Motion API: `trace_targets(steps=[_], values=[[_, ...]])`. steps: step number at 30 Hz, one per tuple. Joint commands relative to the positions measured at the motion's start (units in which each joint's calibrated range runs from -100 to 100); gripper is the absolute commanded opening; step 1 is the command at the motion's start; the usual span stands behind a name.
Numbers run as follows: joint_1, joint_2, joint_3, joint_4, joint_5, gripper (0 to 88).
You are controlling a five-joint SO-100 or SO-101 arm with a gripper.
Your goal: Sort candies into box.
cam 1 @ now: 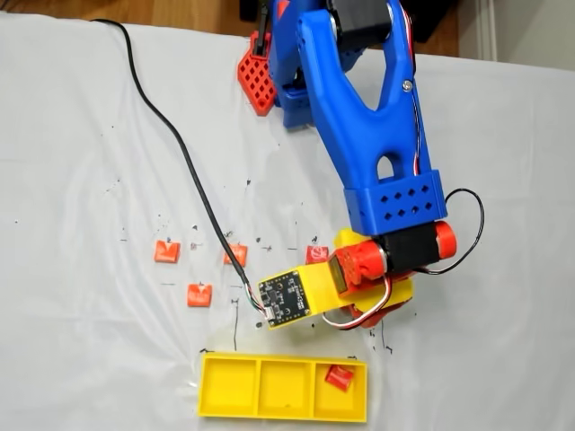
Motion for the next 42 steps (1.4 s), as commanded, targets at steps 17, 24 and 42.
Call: trace_targets(steps=[17, 24, 42], values=[[-0.9, 5.9, -4.9, -4.1, 1.0, 24.4], [-0.9, 4.9, -4.4, -5.6, 0.9, 24.1], [-1.2, 6.6, -2.6, -8.3, 0.7, 4.2]])
